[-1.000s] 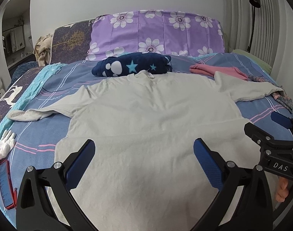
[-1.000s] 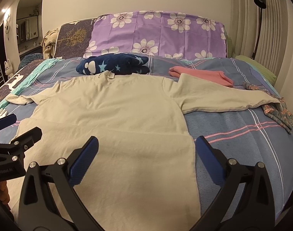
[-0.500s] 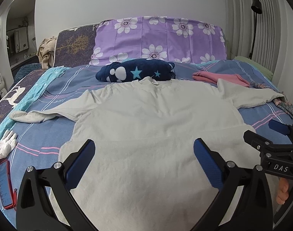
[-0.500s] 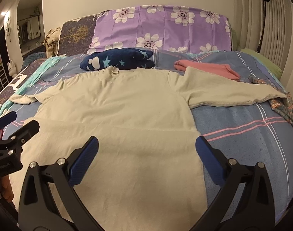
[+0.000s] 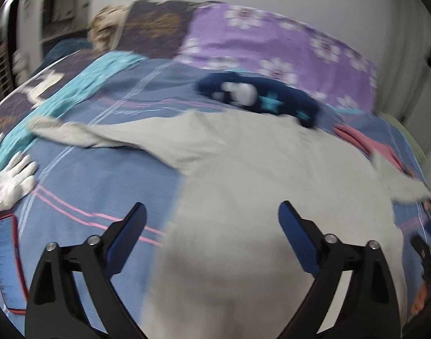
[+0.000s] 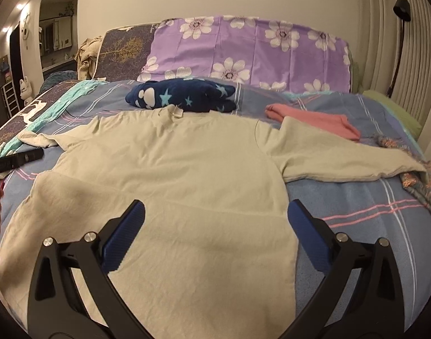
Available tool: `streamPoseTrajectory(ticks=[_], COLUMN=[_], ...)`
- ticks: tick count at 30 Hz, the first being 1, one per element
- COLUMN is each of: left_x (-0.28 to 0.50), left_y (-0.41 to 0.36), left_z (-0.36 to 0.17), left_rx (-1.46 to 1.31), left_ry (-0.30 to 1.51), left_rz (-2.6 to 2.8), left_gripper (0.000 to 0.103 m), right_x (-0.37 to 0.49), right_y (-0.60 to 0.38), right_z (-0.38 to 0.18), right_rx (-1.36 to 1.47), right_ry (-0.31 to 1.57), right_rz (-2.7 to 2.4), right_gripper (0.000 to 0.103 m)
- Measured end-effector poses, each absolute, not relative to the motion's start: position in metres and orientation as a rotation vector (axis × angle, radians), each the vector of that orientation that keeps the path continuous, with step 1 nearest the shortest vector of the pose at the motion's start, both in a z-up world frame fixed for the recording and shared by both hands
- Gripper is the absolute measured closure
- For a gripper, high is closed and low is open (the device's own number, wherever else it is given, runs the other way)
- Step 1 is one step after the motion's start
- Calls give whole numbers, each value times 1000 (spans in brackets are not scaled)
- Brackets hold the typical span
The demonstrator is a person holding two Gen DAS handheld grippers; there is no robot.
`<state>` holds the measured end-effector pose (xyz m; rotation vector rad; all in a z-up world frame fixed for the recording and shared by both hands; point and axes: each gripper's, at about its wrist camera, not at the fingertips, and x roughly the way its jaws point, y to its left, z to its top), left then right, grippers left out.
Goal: Fold small clothes
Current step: 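Grasp the beige shirt's sleeve cuff with the left gripper and lift it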
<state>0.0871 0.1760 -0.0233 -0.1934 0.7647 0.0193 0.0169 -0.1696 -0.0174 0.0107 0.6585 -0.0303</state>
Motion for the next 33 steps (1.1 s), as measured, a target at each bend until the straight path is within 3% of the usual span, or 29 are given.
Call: streamPoseTrajectory(ticks=[4, 13, 18, 24, 26, 27, 28, 29, 33], left_x=[138, 233, 266, 284, 288, 292, 293, 293, 293], left_y=[278, 444, 483, 497, 496, 493, 491, 490, 469], left_z=[-32, -47, -80, -82, -84, -83, -82, -79, -46], left_rx=[-394, -581, -691, -640, -573, -528, -493, -486, -393], left_ry=[832, 885, 949, 920, 947, 956, 954, 943, 853], left_rz=[234, 682, 776, 817, 828, 830, 806, 776, 684], left_gripper=[30, 28, 28, 28, 48, 74, 90, 95, 96], right_x=[29, 66, 92, 110, 112, 112, 112, 112, 110], right_y=[-176, -175, -163, -141, -137, -134, -133, -132, -134], right_z=[-22, -28, -37, -52, -54, -55, -56, -56, -52], right_rx=[-12, -131, -185, -248, -266, -272, -277, -282, -273], right_ry=[686, 746, 785, 816, 816, 815, 814, 813, 795], right_rz=[-80, -161, -159, -125, -115, -110, -106, -102, -99], right_gripper=[2, 2, 2, 2, 2, 2, 2, 2, 2])
